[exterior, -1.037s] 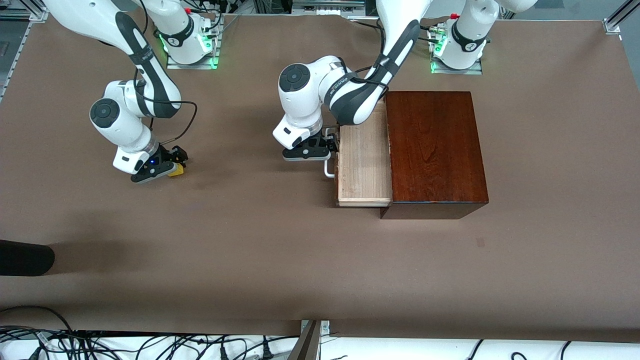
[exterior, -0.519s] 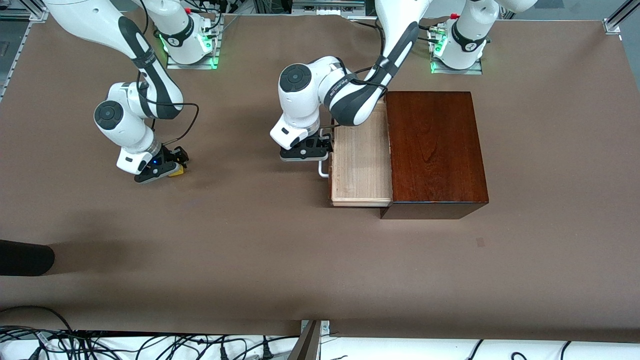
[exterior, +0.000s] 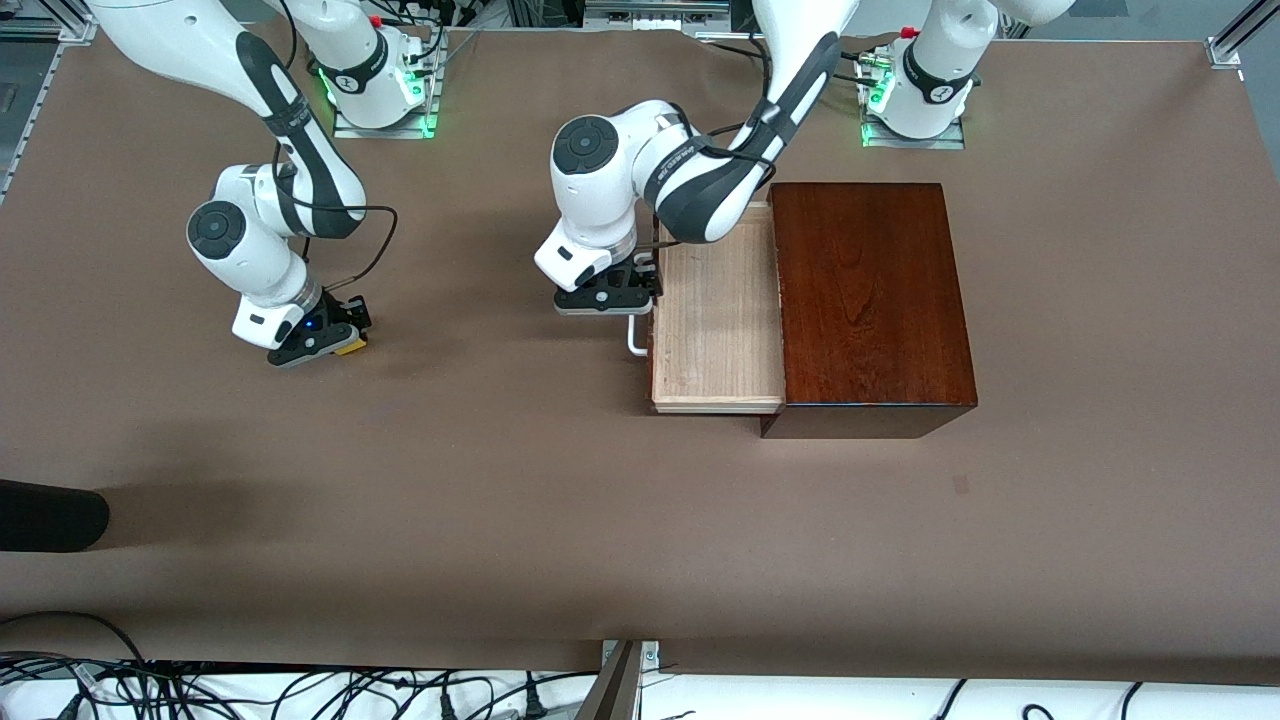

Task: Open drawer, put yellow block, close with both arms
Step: 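Pull the drawer open with the left gripper while the right gripper grasps the cube, then release the handle and raise the left gripper while the right gripper lifts the cube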

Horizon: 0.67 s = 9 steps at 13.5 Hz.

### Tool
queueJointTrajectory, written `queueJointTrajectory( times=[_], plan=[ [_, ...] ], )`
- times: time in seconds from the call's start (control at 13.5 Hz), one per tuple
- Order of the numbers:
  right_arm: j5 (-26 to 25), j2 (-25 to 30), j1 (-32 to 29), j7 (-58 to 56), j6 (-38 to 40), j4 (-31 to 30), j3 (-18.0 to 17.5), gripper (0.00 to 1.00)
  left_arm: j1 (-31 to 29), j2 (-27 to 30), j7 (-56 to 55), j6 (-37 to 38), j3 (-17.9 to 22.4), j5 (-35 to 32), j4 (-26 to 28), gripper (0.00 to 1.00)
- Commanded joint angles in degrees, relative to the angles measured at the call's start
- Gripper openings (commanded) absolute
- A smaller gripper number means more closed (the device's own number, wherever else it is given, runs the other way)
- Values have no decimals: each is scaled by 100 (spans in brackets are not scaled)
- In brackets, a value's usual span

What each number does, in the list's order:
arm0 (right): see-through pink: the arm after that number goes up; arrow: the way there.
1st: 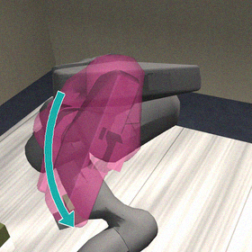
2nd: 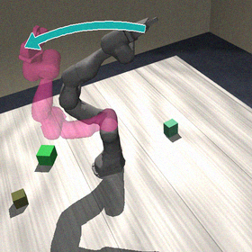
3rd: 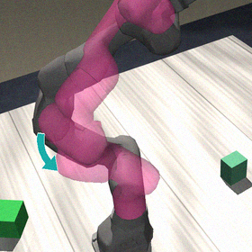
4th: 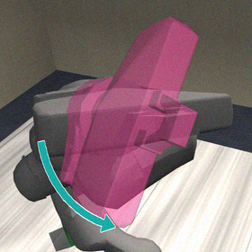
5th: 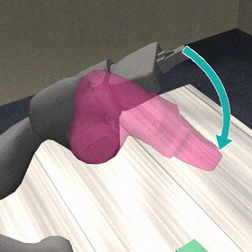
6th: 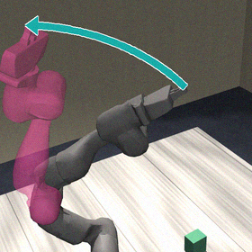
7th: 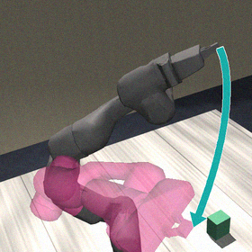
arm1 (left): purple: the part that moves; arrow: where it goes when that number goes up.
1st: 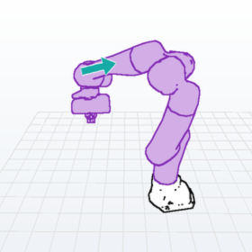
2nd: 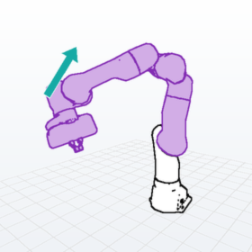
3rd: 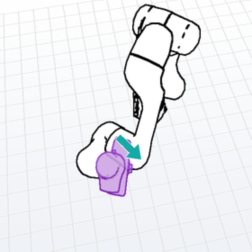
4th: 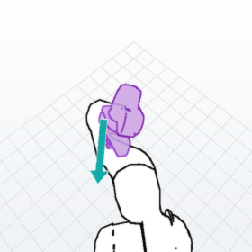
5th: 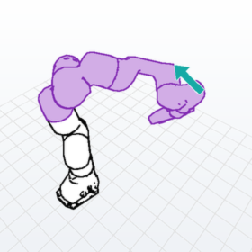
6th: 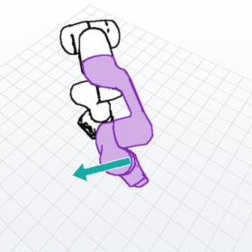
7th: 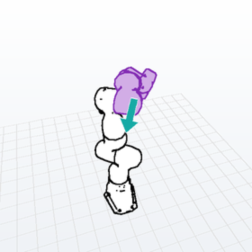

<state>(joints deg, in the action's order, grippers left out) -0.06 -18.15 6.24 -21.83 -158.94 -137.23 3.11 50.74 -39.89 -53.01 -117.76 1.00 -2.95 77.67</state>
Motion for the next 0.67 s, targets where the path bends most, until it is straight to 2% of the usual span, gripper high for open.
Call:
queueJointTrajectory(
  times=[0.0, 0.22, 0.44, 0.59],
  plan=[
    [85, 478, -27, -146, 476, 72, -47, 8, -117, 429, 248, 752, -29, 101, 21, 100],
    [120, 838, -27, -129, 1301, 572, -47, 8, -196, 894, 239, 1430, -91, 172, -32, 100],
    [427, 945, -18, -138, 2627, 1590, -64, 8, -932, 1386, 239, 1501, -389, 181, 55, 100],
    [515, 945, -18, -67, 3305, 2215, -170, 8, -1398, 1650, 457, 1667, -416, 233, 117, 100]
  ],
)
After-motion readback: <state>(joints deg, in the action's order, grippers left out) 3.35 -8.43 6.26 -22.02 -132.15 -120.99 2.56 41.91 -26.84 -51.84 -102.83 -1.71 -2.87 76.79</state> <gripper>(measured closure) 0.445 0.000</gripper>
